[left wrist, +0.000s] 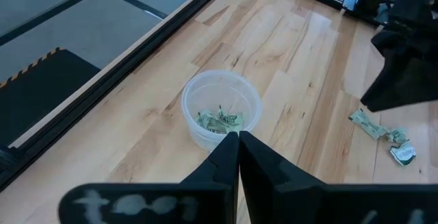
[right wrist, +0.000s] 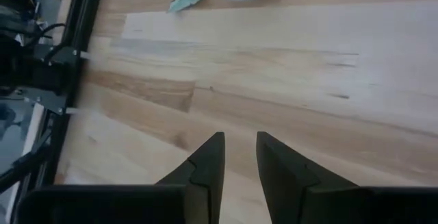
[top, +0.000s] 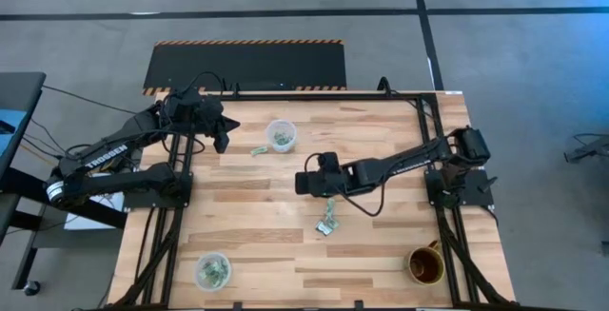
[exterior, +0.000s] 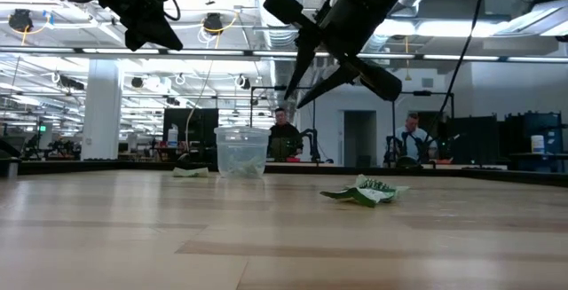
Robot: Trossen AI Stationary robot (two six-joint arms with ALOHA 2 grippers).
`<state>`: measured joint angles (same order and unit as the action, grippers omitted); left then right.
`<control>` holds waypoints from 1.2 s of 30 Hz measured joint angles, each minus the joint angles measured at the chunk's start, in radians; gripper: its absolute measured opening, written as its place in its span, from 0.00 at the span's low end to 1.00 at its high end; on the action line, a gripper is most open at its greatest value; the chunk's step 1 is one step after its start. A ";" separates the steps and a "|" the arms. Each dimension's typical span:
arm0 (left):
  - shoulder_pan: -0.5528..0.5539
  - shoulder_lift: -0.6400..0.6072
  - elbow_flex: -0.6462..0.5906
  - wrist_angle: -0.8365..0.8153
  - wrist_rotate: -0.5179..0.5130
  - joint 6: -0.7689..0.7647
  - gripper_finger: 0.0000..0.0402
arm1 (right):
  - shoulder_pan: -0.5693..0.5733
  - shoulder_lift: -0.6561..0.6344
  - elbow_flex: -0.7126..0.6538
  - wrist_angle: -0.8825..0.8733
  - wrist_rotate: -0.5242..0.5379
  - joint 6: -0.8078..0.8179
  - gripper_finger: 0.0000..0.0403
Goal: Pick and place Stevia / Truvia into bins
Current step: Put the stevia packet into the top transparent container
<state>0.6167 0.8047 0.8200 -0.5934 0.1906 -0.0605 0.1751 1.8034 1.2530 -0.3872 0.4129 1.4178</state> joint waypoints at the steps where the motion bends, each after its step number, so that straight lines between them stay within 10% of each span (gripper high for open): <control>1: 0.000 0.000 0.000 0.000 0.000 0.000 0.00 | 0.006 0.003 0.000 0.003 0.008 -0.001 0.19; 36: 0.000 0.010 -0.001 0.000 0.001 0.000 0.00 | -0.001 0.135 0.040 0.168 -0.083 -0.169 0.19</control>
<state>0.6163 0.8146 0.8192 -0.5934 0.1914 -0.0605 0.1743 1.9388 1.2934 -0.2190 0.3304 1.2484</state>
